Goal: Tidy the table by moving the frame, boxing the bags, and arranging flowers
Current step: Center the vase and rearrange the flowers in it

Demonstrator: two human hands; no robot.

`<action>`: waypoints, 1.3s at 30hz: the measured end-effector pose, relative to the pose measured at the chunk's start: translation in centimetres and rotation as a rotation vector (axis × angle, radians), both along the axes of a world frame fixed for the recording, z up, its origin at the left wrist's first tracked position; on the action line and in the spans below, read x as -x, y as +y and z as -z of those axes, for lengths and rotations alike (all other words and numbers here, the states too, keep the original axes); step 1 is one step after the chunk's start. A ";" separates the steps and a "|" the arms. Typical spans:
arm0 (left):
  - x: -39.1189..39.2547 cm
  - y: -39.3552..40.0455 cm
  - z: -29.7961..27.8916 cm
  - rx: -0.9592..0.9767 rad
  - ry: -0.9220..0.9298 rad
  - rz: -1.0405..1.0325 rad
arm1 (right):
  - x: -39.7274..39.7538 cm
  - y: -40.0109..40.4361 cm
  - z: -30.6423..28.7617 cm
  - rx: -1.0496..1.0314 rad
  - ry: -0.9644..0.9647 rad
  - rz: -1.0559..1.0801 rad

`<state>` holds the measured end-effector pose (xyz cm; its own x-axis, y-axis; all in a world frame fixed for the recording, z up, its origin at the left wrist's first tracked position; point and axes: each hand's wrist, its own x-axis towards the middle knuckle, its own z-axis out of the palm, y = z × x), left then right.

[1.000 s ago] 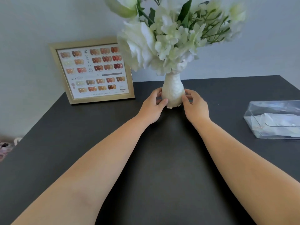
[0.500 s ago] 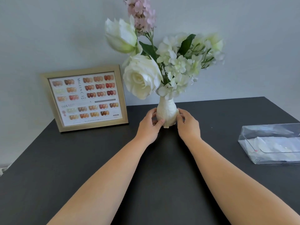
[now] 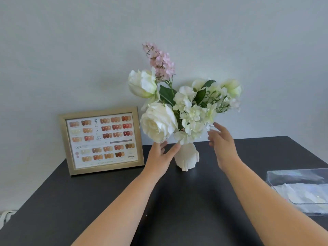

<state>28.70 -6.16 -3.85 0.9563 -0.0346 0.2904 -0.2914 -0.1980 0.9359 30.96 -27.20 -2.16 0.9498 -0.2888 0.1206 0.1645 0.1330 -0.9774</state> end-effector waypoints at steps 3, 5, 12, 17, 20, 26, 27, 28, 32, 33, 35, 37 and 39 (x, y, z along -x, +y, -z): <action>0.4 0.2 -3.5 0.007 -0.125 -0.024 | -1.2 -1.4 -4.6 -0.247 0.000 -0.125; 0.5 0.2 -5.1 -0.016 -0.183 -0.068 | -1.6 -1.7 -6.6 -0.363 0.024 -0.209; 0.5 -0.4 -8.4 0.044 -0.248 -0.063 | -0.8 -0.8 -9.2 -0.215 -0.059 -0.304; 0.2 0.3 -11.3 0.020 -0.335 -0.045 | 0.2 -0.5 -10.6 -0.022 -0.097 -0.328; -0.2 0.8 -13.0 -0.003 -0.392 -0.038 | 0.1 -0.7 -11.5 0.021 -0.102 -0.249; -0.4 1.4 -15.1 -0.095 -0.397 -0.083 | -0.2 -1.1 -14.1 0.126 -0.097 -0.164; -0.5 1.6 -15.5 -0.096 -0.385 -0.087 | -0.1 -1.2 -14.6 0.152 -0.095 -0.163; -0.7 1.8 -16.0 -0.093 -0.361 -0.093 | -0.1 -1.3 -15.0 0.175 -0.100 -0.155; -1.4 1.7 -18.7 -0.088 -0.290 -0.108 | -0.2 -1.3 -16.9 0.169 -0.132 -0.133; -1.5 1.4 -19.4 -0.086 -0.285 -0.107 | -0.3 -1.2 -17.5 0.160 -0.136 -0.134; -1.8 0.8 -20.3 -0.171 -0.330 -0.150 | -0.7 -0.9 -18.7 0.162 -0.149 -0.133; -2.1 0.2 -20.5 -0.346 -0.359 -0.224 | -0.9 -0.7 -19.9 0.186 -0.173 -0.133; -2.4 -0.2 -20.1 -0.606 -0.308 -0.311 | -1.1 -0.5 -20.7 0.276 -0.190 -0.126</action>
<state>31.06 -6.34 16.20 0.8263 -0.0147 0.5630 -0.3692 -0.7691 0.5218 32.06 -27.68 18.58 0.9291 -0.1030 0.3552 0.3455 -0.1010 -0.9330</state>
